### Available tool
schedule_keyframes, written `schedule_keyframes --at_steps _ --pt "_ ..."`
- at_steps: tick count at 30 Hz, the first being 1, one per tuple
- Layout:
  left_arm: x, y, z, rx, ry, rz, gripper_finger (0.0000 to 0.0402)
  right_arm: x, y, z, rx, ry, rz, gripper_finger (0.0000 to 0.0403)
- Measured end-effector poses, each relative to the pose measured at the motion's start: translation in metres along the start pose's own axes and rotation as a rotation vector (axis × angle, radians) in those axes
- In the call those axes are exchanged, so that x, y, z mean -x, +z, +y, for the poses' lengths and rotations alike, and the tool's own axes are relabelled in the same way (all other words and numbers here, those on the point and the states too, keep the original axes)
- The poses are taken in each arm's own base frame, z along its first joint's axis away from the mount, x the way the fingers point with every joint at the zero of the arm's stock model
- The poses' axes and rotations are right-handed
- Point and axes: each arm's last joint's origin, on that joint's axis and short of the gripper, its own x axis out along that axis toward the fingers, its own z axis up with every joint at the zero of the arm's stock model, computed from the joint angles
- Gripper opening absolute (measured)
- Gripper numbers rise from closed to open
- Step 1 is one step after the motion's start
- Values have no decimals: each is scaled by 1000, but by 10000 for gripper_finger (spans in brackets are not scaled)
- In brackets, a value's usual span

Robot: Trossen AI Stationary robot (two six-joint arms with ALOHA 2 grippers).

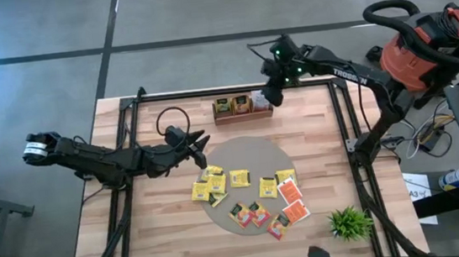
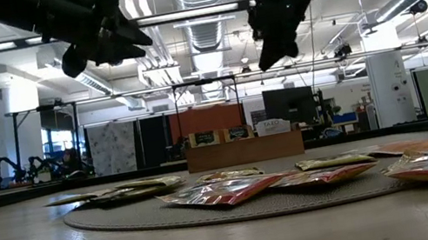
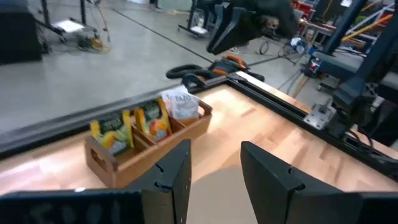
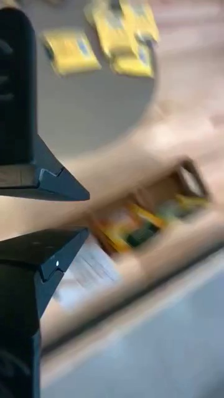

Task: Pick & Place Tea
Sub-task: Put the yellow tea bag into the left compartment of the wooden organizer

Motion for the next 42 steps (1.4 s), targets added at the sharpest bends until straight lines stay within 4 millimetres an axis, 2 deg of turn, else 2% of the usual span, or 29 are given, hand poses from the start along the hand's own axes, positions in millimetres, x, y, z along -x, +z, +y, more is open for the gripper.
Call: schedule_keyframes --at_steps 4,8,14,18,21,24,29,33,38,42 --pt "-3 -4 -2 18 -69 50 133 1 -16 18 -43 91 175 70" --pt "-5 -10 -3 -12 -99 96 133 14 -29 55 -57 99 291 72" --pt "-6 -16 -6 -25 -198 184 133 33 -54 117 -36 -81 289 68" --pt "-5 -21 -6 12 -253 259 133 42 -79 150 -168 -92 282 68" --pt "-2 -29 -2 -8 -246 372 133 40 -95 172 -268 -60 254 68" --pt "3 -41 9 -48 -184 529 133 25 -104 195 -331 23 192 68" --pt "13 -57 22 -37 -95 773 133 -24 -107 226 -443 191 53 68" --pt "15 -61 22 17 -106 803 133 -68 -107 237 -550 251 7 68" --pt "13 -66 13 84 -289 821 133 -123 -114 242 -639 204 63 68" --pt "8 -72 7 54 -345 810 133 -152 -112 249 -659 177 92 68"
